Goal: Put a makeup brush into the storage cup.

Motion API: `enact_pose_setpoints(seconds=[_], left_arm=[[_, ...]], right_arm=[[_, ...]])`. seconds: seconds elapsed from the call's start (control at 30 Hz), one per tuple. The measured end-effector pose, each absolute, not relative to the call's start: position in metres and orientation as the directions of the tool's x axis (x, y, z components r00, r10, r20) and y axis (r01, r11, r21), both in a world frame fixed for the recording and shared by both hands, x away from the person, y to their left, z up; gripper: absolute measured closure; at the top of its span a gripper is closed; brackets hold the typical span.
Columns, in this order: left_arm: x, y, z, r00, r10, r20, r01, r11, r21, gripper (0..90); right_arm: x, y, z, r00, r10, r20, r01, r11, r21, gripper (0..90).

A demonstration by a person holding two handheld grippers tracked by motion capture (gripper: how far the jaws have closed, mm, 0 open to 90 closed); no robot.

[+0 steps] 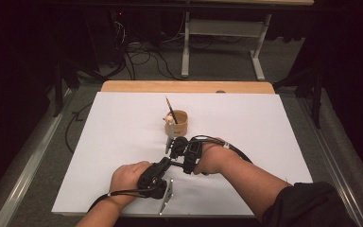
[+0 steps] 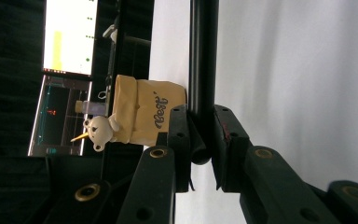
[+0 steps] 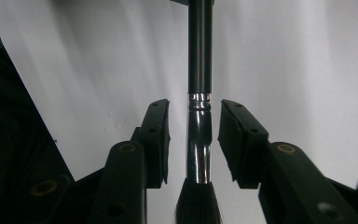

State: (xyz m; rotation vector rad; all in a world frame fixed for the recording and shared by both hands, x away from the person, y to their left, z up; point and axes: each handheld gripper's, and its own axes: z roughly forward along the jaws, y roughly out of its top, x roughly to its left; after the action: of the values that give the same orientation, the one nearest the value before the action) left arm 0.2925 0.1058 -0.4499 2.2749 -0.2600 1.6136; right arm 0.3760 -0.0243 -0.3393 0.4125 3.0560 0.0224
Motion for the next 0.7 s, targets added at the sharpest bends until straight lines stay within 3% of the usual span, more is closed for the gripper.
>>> enact_pose_setpoints(seconds=[0.47,0.5,0.7], left_arm=[[0.294,0.107,-0.447,0.351,0.064,0.934,-0.323,-0.928,0.185,79.0],[0.295,0.107,-0.450,0.362,0.108,0.926,-0.337,-0.911,0.238,78.9],[0.296,0.107,-0.451,0.381,0.132,0.915,-0.337,-0.902,0.271,79.0]], right_arm=[[0.378,-0.032,-0.336,-0.963,0.263,-0.060,0.262,0.965,0.024,45.0],[0.378,-0.032,-0.335,-0.963,0.264,-0.058,0.263,0.964,0.023,43.7],[0.378,-0.041,-0.332,-0.963,0.260,-0.076,0.258,0.965,0.037,34.0]])
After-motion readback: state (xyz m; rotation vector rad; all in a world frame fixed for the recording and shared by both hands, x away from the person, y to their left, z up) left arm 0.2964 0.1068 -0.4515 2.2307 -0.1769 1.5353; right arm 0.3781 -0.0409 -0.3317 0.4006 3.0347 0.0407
